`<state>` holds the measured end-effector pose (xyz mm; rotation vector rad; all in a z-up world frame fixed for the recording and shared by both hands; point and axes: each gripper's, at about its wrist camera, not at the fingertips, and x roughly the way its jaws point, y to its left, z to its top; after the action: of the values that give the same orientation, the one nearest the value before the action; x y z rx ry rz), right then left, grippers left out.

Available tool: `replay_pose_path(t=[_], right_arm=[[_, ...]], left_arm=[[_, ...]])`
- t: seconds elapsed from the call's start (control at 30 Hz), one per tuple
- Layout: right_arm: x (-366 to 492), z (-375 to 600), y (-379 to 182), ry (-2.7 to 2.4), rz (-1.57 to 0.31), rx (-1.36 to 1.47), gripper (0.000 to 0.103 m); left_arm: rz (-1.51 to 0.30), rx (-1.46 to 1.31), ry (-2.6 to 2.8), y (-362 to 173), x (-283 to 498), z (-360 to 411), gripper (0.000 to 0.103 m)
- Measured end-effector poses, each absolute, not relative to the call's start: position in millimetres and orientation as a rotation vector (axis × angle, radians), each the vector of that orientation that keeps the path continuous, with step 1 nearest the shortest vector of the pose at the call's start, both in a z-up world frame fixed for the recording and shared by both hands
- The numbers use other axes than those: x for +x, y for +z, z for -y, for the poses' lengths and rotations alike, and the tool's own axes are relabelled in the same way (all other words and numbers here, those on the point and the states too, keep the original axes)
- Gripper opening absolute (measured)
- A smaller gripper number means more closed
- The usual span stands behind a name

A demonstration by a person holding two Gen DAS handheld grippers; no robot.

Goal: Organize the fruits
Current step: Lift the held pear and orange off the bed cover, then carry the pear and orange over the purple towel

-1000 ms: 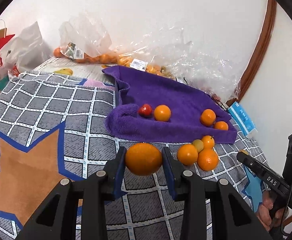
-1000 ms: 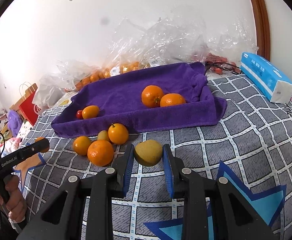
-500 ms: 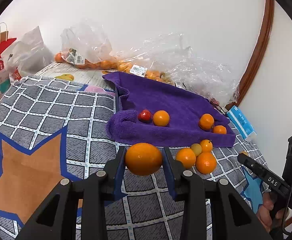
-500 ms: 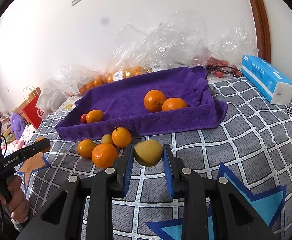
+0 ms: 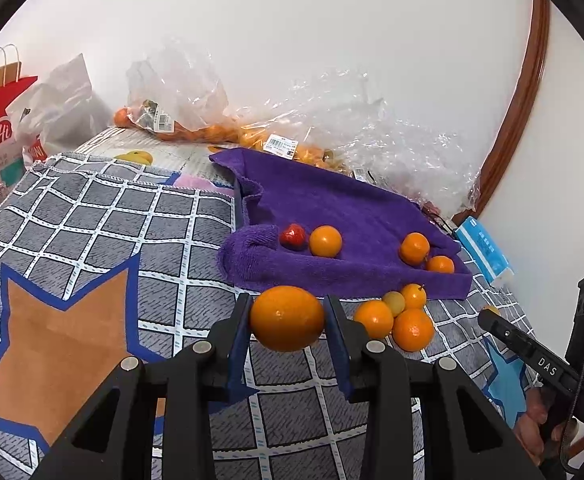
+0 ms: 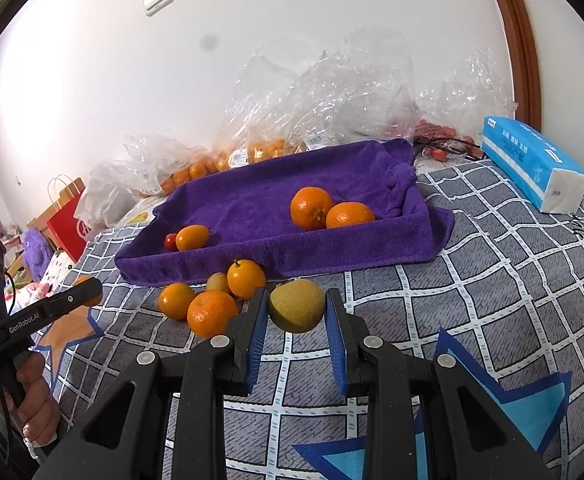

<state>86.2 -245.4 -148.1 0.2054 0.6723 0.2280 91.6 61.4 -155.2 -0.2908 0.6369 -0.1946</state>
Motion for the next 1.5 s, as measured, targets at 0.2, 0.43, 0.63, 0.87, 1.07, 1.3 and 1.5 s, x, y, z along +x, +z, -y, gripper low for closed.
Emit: replay_pose_path(t=[0.2,0.43,0.63,0.87,1.07,1.3,1.5], right_arm=[[86,245,-148,0.228,-0.672,0.206,0.029],[86,247,-148,0.232,-0.669,0.215,0.029],[87,250,-149,0.228,-0.667,0.231,0.029],[88,247,-147,0.216,-0.666,0.212,0.029],[91,242,-130,0.198,-0.665,0.179,0.029],[101,236,-95,0.198,-0.618,0.134,0.029],[125,234,-81,0.201,-0.577,0.137,0.029]], left_arm=[[-0.629,-0.286,-0.200,-154,91,-60,0.034],[-0.616,-0.294,-0.190,-153,90,-63,0.034],[-0.627,-0.304,-0.183,-155,92,-65,0.034],[-0.662,-0.300,-0.142,-152,92,-69,0.034],[-0.686,-0.311,-0.140,-137,92,-79,0.034],[-0.650,-0.328,-0.148,-109,105,-82,0.034],[-0.619,-0.278,-0.130,-88,130,-71,0.034]])
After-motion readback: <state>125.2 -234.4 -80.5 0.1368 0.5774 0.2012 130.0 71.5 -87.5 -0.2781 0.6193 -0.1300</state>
